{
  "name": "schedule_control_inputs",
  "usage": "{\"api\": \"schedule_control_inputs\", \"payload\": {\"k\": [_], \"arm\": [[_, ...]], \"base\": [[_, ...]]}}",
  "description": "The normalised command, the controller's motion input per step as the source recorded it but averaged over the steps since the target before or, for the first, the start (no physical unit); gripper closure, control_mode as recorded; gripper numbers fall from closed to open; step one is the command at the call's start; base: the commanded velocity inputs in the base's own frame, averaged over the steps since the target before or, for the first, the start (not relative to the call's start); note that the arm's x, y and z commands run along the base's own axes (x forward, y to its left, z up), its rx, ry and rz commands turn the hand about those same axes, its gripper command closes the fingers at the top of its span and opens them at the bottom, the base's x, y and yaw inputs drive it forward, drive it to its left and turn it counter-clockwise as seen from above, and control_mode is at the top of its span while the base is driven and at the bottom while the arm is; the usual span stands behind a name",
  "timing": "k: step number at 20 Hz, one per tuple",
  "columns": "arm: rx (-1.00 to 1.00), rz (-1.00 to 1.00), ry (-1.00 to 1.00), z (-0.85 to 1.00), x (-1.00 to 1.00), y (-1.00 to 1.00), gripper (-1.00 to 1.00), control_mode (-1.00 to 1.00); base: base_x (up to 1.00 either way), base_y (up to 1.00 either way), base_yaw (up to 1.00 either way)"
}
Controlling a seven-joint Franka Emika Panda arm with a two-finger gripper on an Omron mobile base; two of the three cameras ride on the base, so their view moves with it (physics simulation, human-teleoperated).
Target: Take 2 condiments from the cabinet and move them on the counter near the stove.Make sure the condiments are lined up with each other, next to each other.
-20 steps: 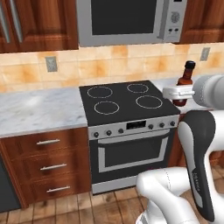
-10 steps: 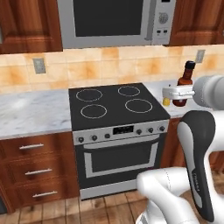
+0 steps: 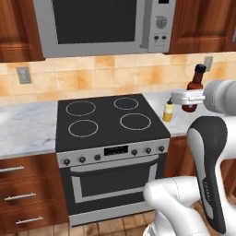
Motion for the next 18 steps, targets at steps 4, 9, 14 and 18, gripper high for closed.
{"api": "schedule_control_inputs", "payload": {"k": [4, 9, 14, 18], "arm": [[0.00, 0.00, 0.00, 0.00, 0.00, 0.00, 1.00, 1.00], [0.00, 0.00, 0.00, 0.00, 0.00, 0.00, 1.00, 1.00], [0.00, 0.00, 0.00, 0.00, 0.00, 0.00, 1.00, 1.00], [0.00, 0.00, 0.00, 0.00, 0.00, 0.00, 1.00, 1.00]], "base": [[0.58, -0.27, 0.01], [0.56, -0.03, 0.04], [0.51, -0.18, 0.01], [0.47, -0.22, 0.00]]}}
